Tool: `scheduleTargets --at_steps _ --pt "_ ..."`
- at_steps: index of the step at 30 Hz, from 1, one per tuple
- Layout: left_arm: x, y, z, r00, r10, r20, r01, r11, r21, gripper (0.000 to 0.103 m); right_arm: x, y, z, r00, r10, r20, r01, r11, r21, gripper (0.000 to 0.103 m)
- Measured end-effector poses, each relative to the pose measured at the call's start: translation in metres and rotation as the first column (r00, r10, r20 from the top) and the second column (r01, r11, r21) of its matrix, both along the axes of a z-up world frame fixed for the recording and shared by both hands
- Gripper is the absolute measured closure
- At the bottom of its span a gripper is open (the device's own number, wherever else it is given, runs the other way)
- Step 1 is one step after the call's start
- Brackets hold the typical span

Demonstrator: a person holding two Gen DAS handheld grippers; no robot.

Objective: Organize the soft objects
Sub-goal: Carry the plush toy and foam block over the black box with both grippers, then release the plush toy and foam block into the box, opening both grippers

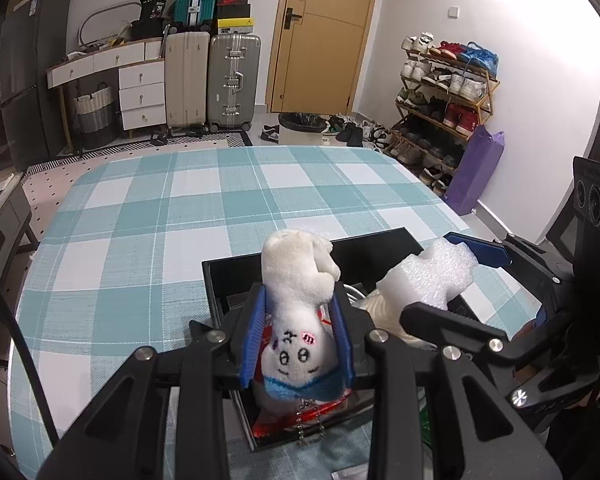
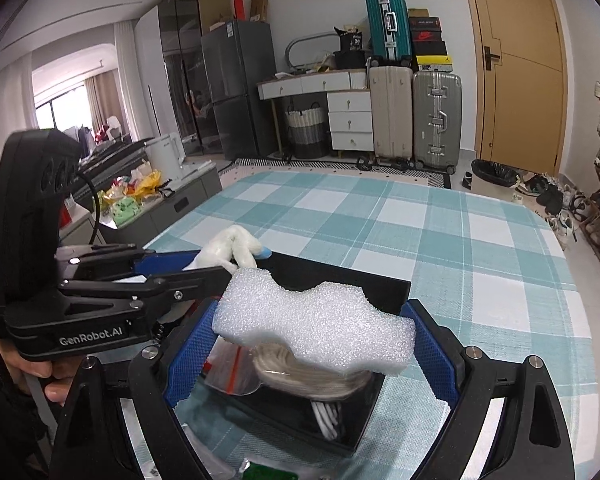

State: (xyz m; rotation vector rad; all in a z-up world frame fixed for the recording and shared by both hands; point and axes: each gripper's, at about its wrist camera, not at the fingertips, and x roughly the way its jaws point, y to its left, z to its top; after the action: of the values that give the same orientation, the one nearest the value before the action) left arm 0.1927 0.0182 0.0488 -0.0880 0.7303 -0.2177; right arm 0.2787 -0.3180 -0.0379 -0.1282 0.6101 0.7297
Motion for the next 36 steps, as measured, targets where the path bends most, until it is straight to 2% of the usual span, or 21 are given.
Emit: scheduleTargets --at_steps 8,17,19,23,26,27,28,29,30,36 --pt "0.009 -0.002 -0.014 0.999 -0.002 -0.039 0.002 1.000 0.005 0.073 0.011 0.009 -0.011 1.000 0.012 0.007 -0.012 0.999 -0.041 0.011" --pt "0.011 -0.001 -0.021 0.999 -0.006 -0.040 0.006 1.000 0.005 0.071 0.017 0.014 -0.014 1.000 0.017 0.021 -0.016 0.998 -0.053 0.011" --pt "0.012 0.000 -0.022 0.999 -0.024 -0.047 0.024 1.000 -0.007 0.065 0.017 0.014 -0.014 1.000 0.021 0.021 -0.020 0.999 -0.049 0.010" --pt "0.007 0.000 -0.016 0.998 -0.039 -0.038 0.039 0.999 -0.016 0.045 0.011 0.005 -0.009 1.000 0.007 0.024 -0.006 0.999 -0.032 0.004" --pt "0.000 0.000 -0.010 0.999 -0.041 -0.028 0.041 0.999 -0.014 0.044 0.004 -0.004 -0.006 1.000 -0.008 0.030 0.008 1.000 -0.020 0.002" --pt "-0.003 0.000 -0.008 0.999 -0.041 -0.026 0.041 0.999 -0.013 0.040 0.002 -0.008 -0.005 1.000 -0.013 0.029 0.014 1.000 -0.017 0.001" --pt "-0.006 0.000 -0.006 0.999 -0.038 -0.021 0.038 0.999 -0.007 0.034 -0.001 -0.011 -0.004 1.000 -0.016 0.023 0.016 1.000 -0.012 0.001" --pt "-0.011 0.001 -0.004 1.000 -0.028 -0.011 0.028 1.000 0.000 0.018 -0.004 -0.014 -0.003 1.000 -0.017 0.019 0.017 1.000 -0.009 0.001" --pt "-0.016 0.002 -0.001 1.000 -0.012 0.008 0.012 1.000 0.000 0.009 -0.008 -0.017 -0.003 1.000 -0.018 0.017 0.018 1.000 -0.008 0.001" --pt "-0.041 0.009 0.004 0.999 0.025 0.047 -0.025 1.000 0.004 0.000 -0.029 -0.027 -0.006 0.999 -0.033 0.014 0.033 0.999 -0.039 0.001"
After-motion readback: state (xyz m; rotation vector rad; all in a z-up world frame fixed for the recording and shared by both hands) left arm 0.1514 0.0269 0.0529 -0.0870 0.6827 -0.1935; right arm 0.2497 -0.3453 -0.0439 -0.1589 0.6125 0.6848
